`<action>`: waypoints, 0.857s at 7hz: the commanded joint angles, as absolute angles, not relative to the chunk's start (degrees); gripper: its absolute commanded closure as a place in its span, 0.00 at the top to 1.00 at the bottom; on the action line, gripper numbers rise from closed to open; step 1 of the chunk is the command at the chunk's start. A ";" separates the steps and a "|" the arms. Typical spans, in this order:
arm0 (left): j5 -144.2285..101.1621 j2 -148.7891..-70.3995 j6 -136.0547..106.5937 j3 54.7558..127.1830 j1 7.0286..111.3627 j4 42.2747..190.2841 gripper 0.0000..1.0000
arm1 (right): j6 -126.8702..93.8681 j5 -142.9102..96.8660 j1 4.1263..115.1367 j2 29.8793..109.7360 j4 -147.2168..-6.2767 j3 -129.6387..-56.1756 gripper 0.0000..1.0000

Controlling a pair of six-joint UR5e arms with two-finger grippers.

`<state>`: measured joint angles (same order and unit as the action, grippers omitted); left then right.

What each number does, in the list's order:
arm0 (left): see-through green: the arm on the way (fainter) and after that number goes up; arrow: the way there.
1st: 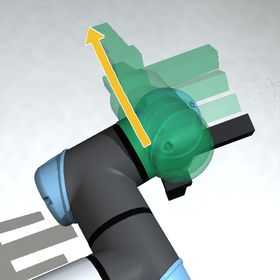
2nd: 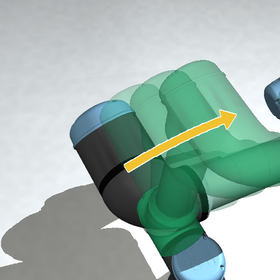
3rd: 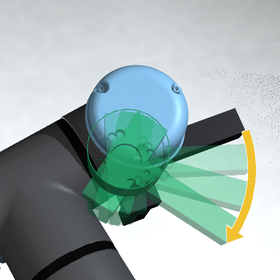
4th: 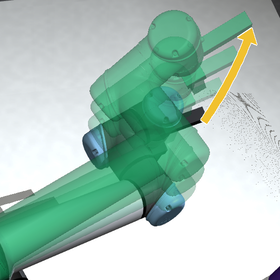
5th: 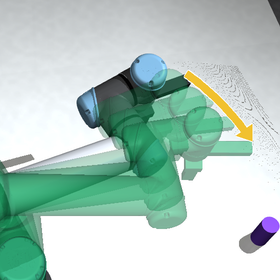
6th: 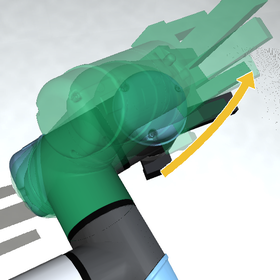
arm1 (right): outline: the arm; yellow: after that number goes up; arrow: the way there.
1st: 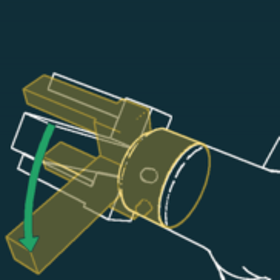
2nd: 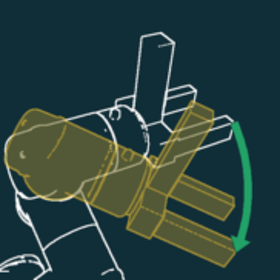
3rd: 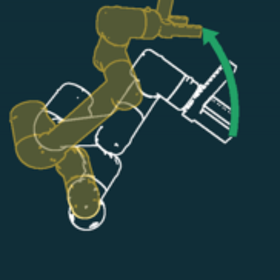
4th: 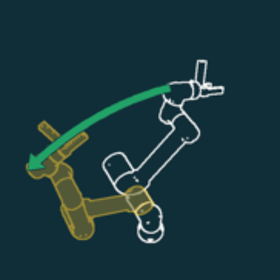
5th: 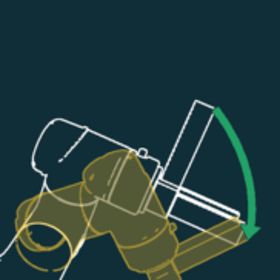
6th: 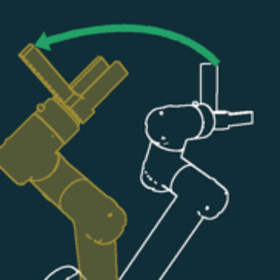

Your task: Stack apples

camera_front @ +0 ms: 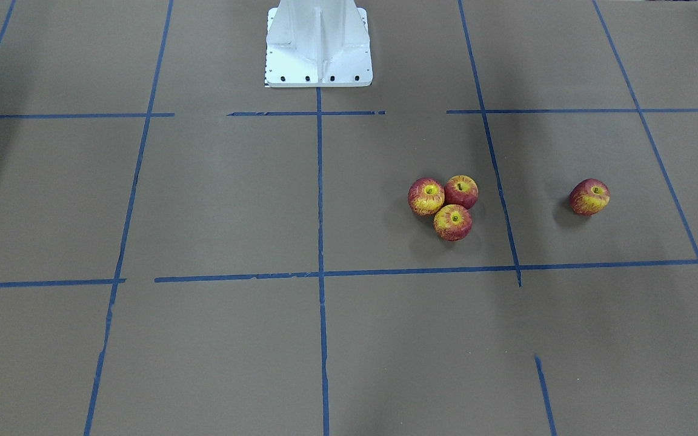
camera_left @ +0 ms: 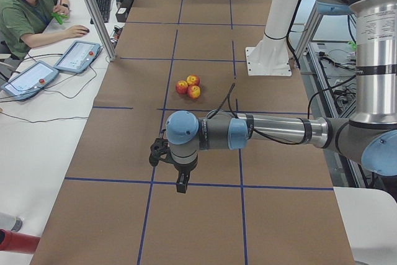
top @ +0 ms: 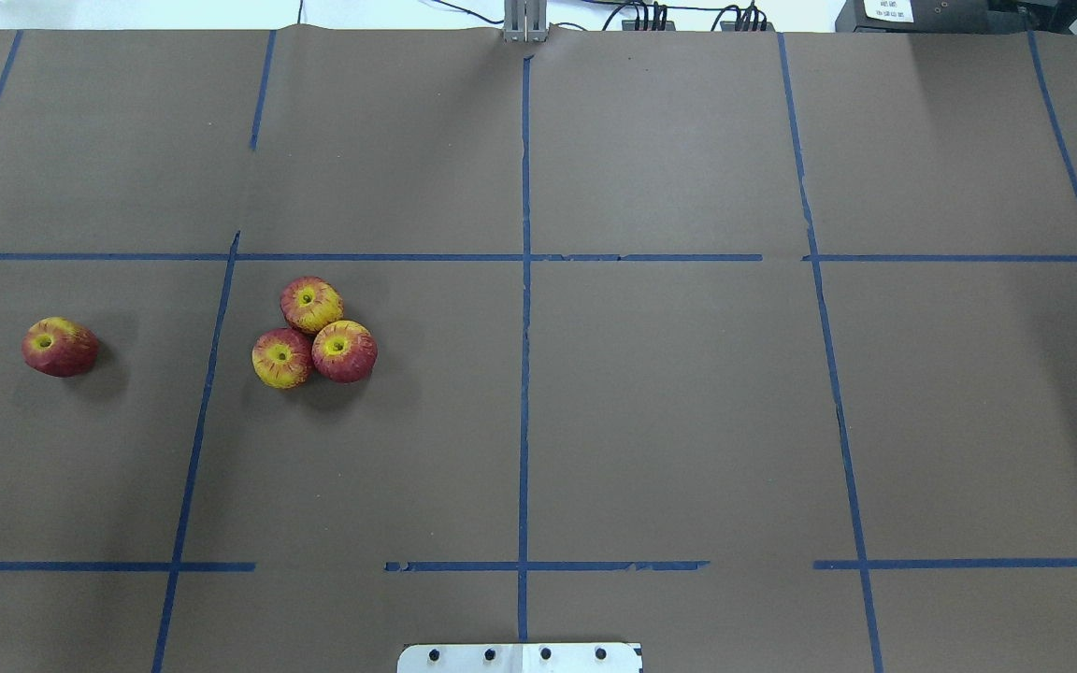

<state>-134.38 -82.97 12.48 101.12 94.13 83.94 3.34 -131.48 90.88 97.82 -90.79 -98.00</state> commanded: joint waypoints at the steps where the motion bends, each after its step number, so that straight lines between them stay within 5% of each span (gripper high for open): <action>1: -134.47 -82.97 12.57 101.25 94.13 83.94 1.00 | 3.34 -131.48 90.88 97.82 -90.79 -98.00 1.00; 6: -133.95 -83.49 2.60 101.24 91.17 97.98 1.00 | 3.34 -131.48 90.88 97.82 -90.79 -98.00 1.00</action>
<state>-134.19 -83.37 8.01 100.80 93.14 94.65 3.34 -131.49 90.88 97.82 -90.79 -98.00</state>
